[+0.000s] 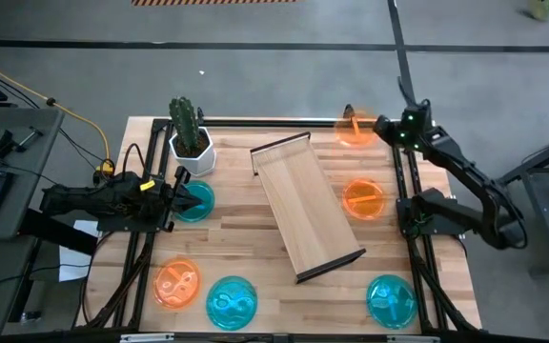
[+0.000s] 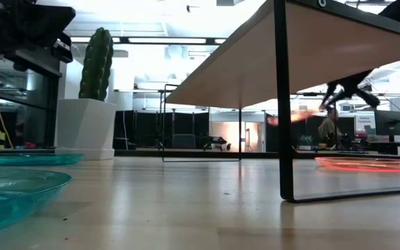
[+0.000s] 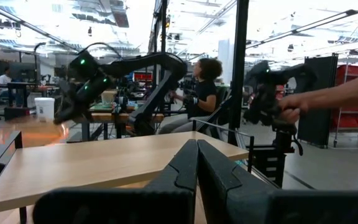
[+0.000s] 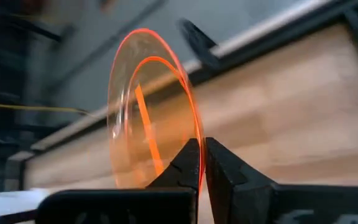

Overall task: Place and stack plates onto a shelf
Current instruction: Put the top orange plate on the shelf

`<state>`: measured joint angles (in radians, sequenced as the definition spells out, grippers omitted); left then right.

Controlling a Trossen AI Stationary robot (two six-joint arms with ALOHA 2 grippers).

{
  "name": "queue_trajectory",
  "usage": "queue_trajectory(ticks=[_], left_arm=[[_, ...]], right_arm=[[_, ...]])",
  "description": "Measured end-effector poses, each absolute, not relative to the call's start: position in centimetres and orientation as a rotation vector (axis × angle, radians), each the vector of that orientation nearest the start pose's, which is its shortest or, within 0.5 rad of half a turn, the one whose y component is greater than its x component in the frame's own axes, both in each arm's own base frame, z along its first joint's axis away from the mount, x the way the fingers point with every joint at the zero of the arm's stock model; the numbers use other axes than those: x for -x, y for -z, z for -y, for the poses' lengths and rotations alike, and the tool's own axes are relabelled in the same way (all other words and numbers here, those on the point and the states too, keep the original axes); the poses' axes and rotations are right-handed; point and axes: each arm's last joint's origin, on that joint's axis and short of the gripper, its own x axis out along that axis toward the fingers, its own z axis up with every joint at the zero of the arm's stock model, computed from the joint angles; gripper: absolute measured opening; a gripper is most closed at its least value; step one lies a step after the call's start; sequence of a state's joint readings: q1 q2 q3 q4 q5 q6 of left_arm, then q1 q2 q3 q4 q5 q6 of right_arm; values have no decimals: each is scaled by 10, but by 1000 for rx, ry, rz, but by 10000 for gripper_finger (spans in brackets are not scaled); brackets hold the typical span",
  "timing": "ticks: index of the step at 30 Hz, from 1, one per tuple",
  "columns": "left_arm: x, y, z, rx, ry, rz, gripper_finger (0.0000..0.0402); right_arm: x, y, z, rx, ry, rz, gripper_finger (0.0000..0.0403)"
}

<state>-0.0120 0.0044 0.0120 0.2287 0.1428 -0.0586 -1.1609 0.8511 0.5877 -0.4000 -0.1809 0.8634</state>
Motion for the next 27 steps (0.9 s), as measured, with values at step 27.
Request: queue_trajectory(ticks=[27], left_arm=[[-94, -189, 5, 42, 161, 231, 0]], right_arm=[[-202, -317, 83, -822, 412, -365, 0]])
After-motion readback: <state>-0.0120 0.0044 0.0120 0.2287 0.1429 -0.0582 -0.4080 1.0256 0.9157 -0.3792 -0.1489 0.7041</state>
